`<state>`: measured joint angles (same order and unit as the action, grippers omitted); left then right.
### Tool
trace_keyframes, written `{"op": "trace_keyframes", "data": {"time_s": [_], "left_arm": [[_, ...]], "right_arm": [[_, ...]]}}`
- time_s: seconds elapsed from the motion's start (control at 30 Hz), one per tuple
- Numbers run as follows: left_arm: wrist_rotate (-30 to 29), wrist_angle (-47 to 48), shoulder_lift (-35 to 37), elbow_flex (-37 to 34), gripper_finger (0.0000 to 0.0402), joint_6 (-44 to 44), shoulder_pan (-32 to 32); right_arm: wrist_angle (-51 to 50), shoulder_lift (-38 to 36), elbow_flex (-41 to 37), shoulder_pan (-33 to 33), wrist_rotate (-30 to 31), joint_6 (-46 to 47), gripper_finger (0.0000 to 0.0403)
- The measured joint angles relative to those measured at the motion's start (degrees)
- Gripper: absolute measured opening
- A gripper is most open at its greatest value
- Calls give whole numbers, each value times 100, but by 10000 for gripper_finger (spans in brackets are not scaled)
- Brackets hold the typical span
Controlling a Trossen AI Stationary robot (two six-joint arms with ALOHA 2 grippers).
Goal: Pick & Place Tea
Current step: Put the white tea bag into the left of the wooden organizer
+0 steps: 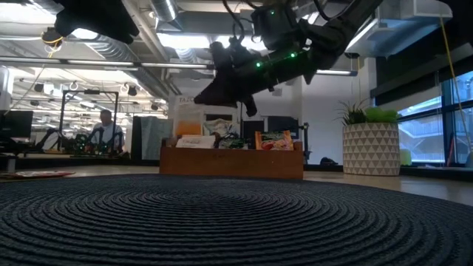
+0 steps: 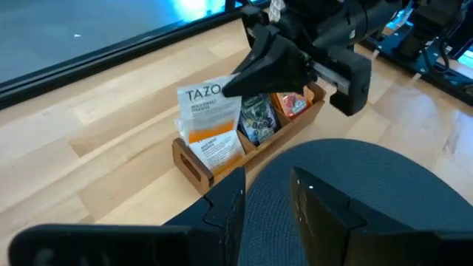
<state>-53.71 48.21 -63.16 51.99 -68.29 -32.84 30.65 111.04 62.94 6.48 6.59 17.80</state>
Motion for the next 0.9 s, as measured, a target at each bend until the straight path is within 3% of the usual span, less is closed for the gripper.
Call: {"op": "trace_keyframes", "data": {"time_s": [0.43,0.9], "left_arm": [[265,-66,1,0,107,3,0],[1824,-66,2,0,105,5,0]], "right_arm": [[-578,-28,-2,-41,-17,-471,5],[-590,-1,-2,-83,-13,-905,5]]}}
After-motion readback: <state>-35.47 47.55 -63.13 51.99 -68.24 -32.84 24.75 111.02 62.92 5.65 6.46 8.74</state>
